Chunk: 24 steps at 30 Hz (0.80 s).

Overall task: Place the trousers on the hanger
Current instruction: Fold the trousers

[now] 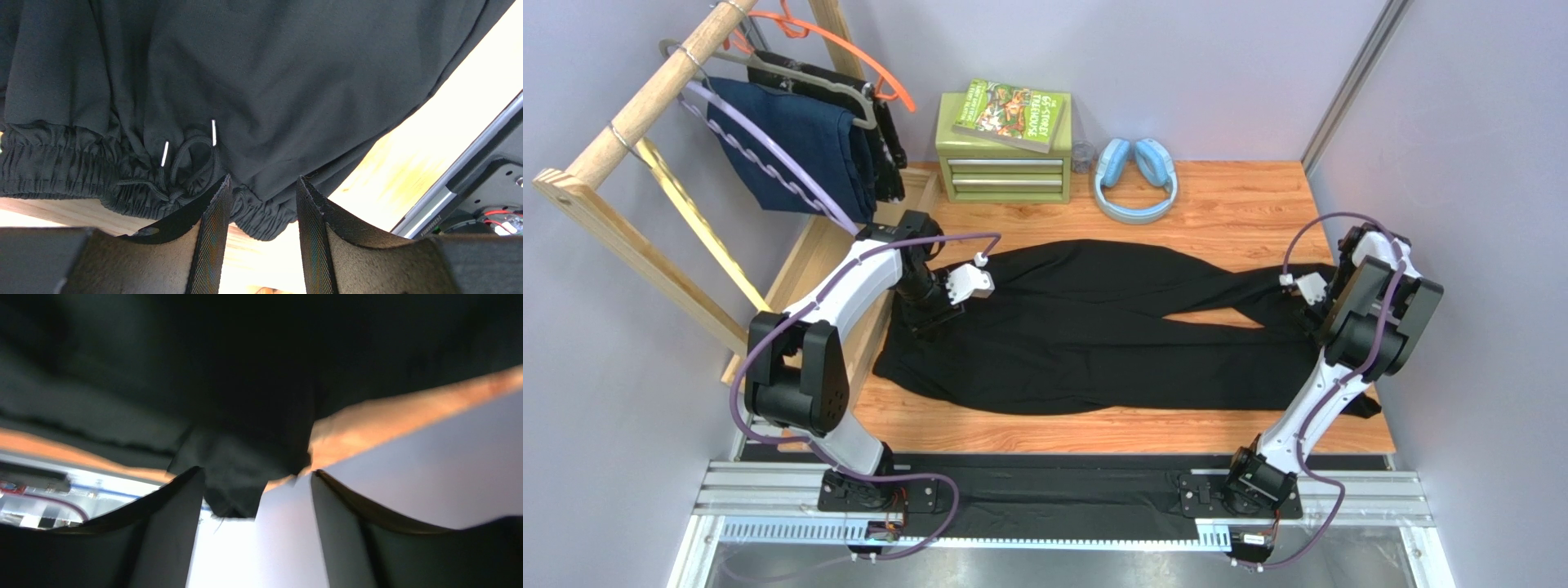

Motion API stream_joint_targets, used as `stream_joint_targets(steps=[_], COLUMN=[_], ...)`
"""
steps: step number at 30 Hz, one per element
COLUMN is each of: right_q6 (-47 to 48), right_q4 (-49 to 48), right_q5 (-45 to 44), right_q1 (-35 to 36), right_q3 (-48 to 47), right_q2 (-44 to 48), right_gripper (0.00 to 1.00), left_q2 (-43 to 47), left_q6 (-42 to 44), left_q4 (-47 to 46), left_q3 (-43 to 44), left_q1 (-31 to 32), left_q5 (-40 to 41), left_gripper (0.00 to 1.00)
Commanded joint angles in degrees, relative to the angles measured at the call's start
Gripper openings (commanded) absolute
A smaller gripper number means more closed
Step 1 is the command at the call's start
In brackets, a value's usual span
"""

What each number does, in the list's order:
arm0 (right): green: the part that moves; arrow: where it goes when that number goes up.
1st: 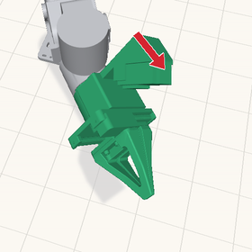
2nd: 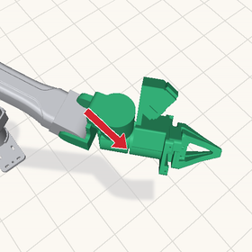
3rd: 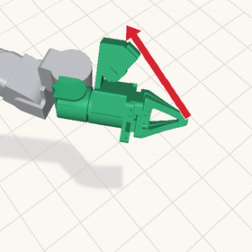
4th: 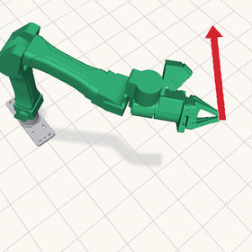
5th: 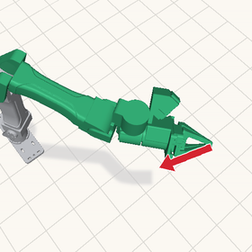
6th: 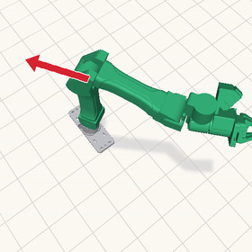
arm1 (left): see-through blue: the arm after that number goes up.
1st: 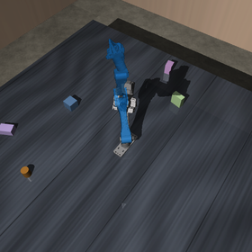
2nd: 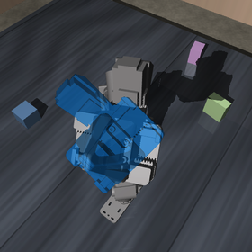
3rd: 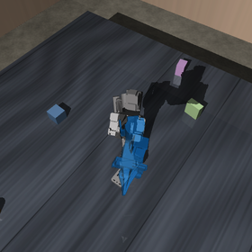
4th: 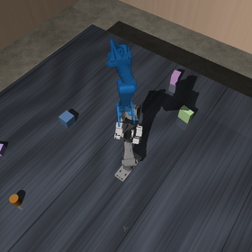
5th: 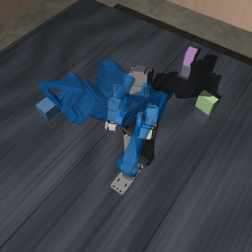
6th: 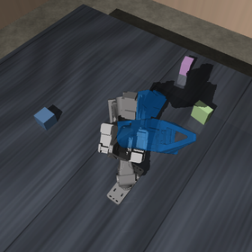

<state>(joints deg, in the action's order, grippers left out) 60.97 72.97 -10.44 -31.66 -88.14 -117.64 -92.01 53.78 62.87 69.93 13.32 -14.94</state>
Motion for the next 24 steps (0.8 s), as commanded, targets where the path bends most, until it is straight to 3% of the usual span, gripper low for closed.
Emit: stream_joint_targets(steps=[1, 2, 4, 5, 13, 15, 17, 19, 22, 24], right_q6=[-2.1, -2.0, -1.1, -0.7, 2.7, 2.6, 1.7, 1.0, 0.2, -0.5], right_q4=[-3.2, -3.2, -2.9, -2.8, -8.1, -9.9, -12.3, -13.0, -7.0, -1.5], right_q5=[-3.3, -3.9, -4.5, -5.5, -9.8, -11.6, -12.8, -12.9, -8.4, -1.1], right_q1=[0.1, 0.1, 0.1, 0.1, 2.7, 4.1, 4.6, 4.7, 4.7, 4.9], right_q3=[-2.4, -2.9, -5.3, -6.2, -13.2, -11.7, -10.6, -9.5, -10.5, -11.4], right_q2=[-3.4, -3.7, -4.3, -4.7, -4.4, -4.5, -4.0, -1.9, 3.2, 5.6], right_gripper=[0.59, 0.38, 0.18, 0.0, 0.0, 0.23, 0.6, 0.76, 0.75, 0.61], left_q2=[0.0, -0.2, -0.6, -1.3, -3.9, -5.0, -5.9, -5.5, -3.7, -1.3], left_q6=[-1.4, -1.3, -1.7, -1.9, -4.6, -4.7, -5.0, -5.3, -5.6, -4.5], left_q4=[-2.1, -2.4, -3.0, -3.2, -10.2, -10.3, -10.1, -10.3, -8.3, -5.3], left_q3=[-0.2, -0.4, -0.8, -0.8, -1.2, -0.5, -0.1, -0.2, -0.3, -1.1], left_q1=[0.2, 0.3, 0.2, 0.2, 0.2, 0.2, 0.2, 0.2, 0.2, 0.4], left_q5=[-1.7, -1.5, -1.1, -0.9, 5.9, 7.0, 7.6, 8.1, 4.8, -0.3], left_gripper=[0.5, 0.5, 0.48, 0.47, 0.24, 0.22, 0.22, 0.22, 0.22, 0.22])
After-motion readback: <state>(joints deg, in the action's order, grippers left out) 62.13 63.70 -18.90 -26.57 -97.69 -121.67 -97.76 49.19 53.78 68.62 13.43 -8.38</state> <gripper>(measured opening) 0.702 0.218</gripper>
